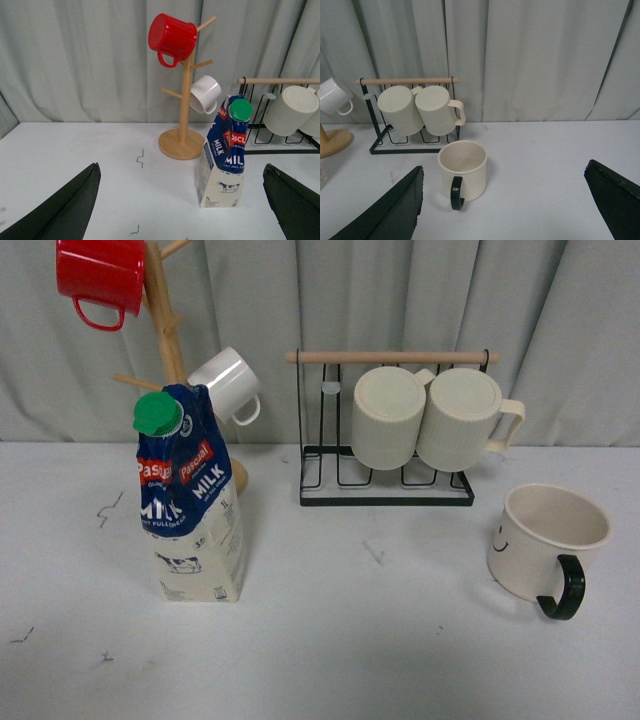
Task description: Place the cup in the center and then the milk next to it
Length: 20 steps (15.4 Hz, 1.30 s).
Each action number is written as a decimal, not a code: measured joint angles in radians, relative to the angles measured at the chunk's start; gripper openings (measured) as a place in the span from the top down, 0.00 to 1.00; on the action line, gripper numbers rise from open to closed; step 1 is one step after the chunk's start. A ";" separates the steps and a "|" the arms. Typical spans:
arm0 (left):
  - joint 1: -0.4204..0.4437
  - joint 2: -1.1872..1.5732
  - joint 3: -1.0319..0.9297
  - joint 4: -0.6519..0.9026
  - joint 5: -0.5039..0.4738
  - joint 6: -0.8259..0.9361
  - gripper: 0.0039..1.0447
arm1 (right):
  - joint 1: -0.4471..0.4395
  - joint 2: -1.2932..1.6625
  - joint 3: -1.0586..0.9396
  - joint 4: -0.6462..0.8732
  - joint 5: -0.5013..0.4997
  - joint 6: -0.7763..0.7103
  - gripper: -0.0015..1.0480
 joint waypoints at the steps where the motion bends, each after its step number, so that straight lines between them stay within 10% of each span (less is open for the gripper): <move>1: 0.000 0.000 0.000 0.000 0.000 0.000 0.06 | 0.000 0.000 0.000 0.000 0.000 0.000 0.06; 20: 0.000 0.000 0.000 0.000 0.000 0.000 0.06 | 0.000 0.000 0.000 0.000 0.000 0.000 0.06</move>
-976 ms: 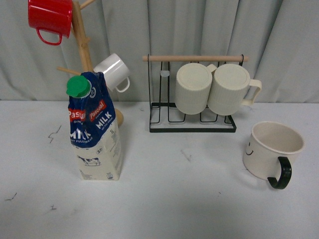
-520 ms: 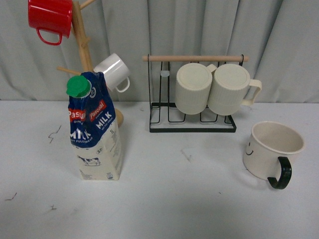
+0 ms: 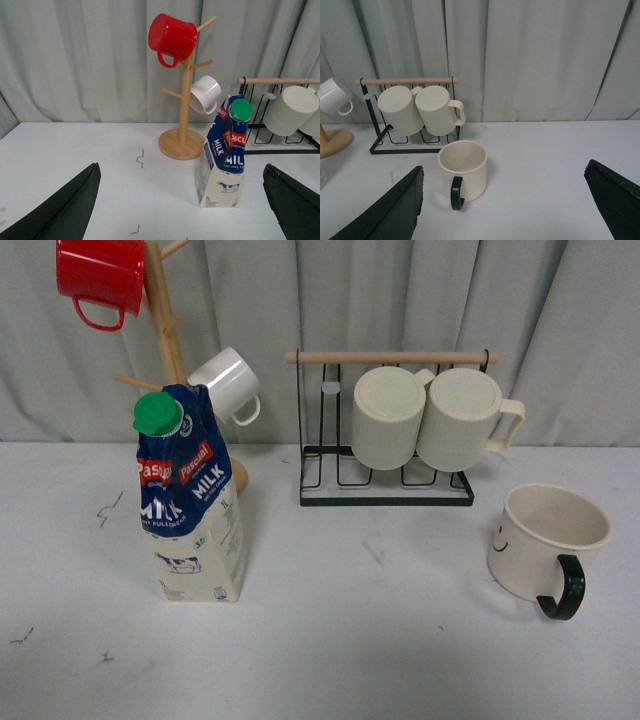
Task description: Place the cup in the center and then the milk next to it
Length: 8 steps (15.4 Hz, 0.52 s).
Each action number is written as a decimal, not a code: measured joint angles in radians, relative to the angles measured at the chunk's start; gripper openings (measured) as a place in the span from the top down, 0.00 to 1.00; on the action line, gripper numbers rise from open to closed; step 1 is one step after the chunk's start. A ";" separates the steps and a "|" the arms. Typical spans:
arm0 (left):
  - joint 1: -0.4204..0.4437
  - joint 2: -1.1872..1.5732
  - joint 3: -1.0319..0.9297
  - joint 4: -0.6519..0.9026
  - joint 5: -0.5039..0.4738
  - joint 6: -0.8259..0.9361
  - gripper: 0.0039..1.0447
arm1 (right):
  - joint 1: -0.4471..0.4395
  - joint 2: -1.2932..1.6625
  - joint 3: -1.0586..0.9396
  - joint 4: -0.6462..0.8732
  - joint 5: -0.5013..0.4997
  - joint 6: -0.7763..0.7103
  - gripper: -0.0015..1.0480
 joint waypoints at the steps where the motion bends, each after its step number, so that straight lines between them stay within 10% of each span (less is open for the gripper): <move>1: 0.000 0.000 0.000 0.000 0.000 0.000 0.06 | 0.000 0.000 0.000 0.000 0.000 0.000 0.06; 6: 0.000 0.000 0.000 0.000 0.000 0.000 0.06 | 0.013 0.082 0.065 -0.186 0.105 0.045 0.06; 8: 0.000 0.000 0.000 0.001 0.000 0.000 0.06 | -0.127 0.282 0.157 -0.222 0.087 0.053 0.06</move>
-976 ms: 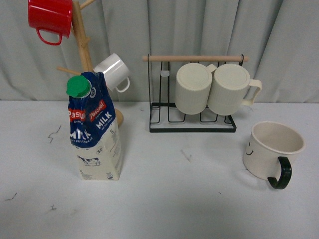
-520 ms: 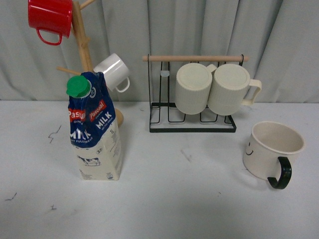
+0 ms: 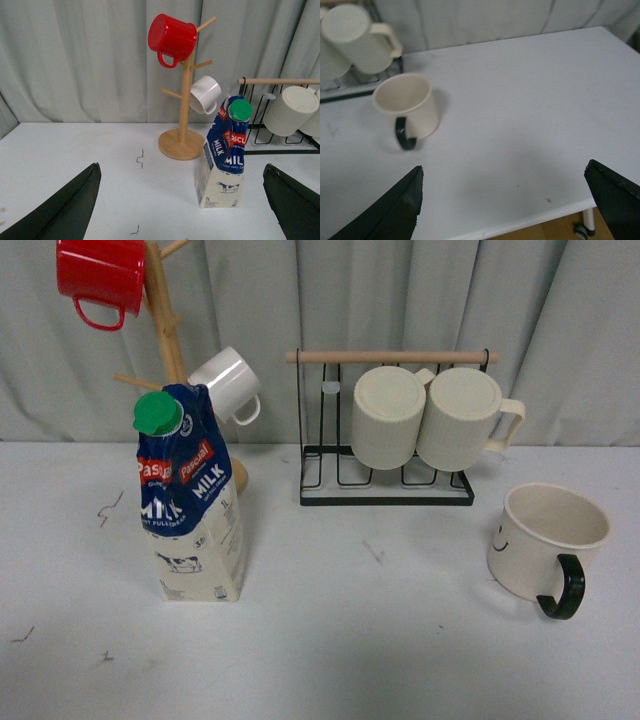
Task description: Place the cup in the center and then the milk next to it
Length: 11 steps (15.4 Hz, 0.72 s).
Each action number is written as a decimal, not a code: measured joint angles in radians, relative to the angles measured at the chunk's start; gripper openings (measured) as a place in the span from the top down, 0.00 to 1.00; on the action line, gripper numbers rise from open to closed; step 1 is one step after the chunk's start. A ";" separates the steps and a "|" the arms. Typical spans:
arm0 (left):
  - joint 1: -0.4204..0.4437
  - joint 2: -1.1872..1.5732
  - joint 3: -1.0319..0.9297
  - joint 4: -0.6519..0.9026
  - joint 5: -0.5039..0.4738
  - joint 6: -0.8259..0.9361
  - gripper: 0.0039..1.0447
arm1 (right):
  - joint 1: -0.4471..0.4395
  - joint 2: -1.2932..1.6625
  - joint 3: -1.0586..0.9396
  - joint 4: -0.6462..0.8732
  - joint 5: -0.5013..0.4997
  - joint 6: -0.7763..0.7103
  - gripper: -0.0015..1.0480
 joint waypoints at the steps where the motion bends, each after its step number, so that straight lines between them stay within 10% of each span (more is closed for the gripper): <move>1: 0.000 0.000 0.000 -0.002 0.000 0.000 0.06 | -0.054 0.063 0.034 0.048 -0.035 -0.003 0.06; 5: 0.000 0.000 0.000 -0.001 0.000 0.000 0.06 | -0.097 0.773 0.425 0.210 -0.147 -0.029 0.06; 11: 0.000 0.000 0.000 -0.002 0.000 0.000 0.06 | 0.018 1.428 0.953 -0.077 -0.216 0.131 0.06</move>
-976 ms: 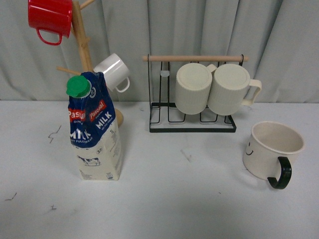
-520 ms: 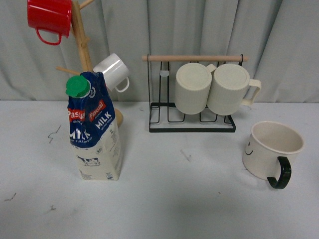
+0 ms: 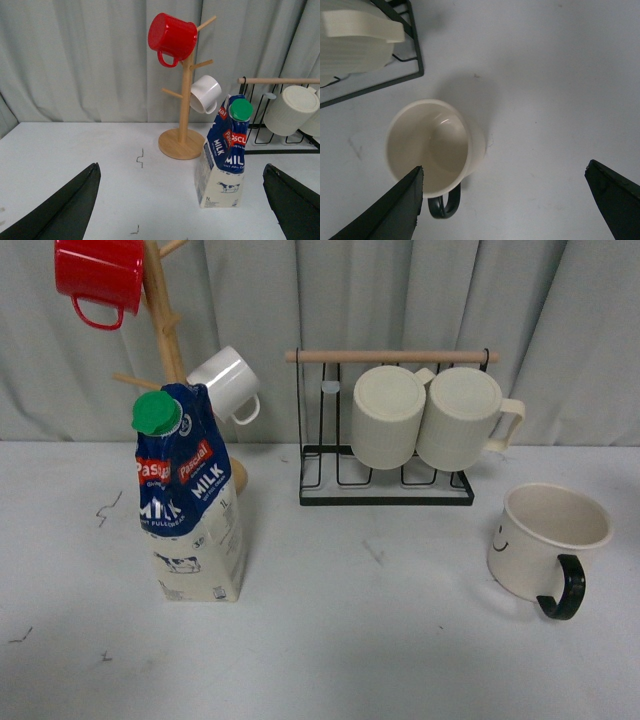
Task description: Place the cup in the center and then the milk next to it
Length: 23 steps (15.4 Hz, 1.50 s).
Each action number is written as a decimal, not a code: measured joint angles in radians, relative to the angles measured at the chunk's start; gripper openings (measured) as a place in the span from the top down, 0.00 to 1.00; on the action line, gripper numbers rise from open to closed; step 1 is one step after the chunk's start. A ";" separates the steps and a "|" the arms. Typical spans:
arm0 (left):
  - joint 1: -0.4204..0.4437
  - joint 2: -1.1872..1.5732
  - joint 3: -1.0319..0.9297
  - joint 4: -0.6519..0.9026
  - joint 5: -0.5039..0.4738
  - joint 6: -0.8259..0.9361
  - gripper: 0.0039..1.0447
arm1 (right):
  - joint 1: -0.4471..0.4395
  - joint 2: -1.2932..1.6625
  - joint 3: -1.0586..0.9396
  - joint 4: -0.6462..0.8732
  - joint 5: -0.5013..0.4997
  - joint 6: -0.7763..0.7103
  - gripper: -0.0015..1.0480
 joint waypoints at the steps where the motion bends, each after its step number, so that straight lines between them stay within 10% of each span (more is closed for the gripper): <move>1: 0.000 0.000 0.000 0.000 0.000 0.000 0.06 | 0.011 0.050 0.037 -0.008 0.011 0.008 0.06; 13: 0.000 0.000 0.000 0.000 0.000 0.000 0.06 | 0.126 0.408 0.286 -0.137 0.164 0.060 0.06; 20: 0.000 0.000 0.000 0.000 0.000 0.000 0.06 | 0.136 0.436 0.286 -0.127 0.184 0.056 0.96; 23: 0.000 0.000 0.000 0.000 0.000 0.000 0.06 | 0.135 0.385 0.245 -0.132 0.157 0.053 0.97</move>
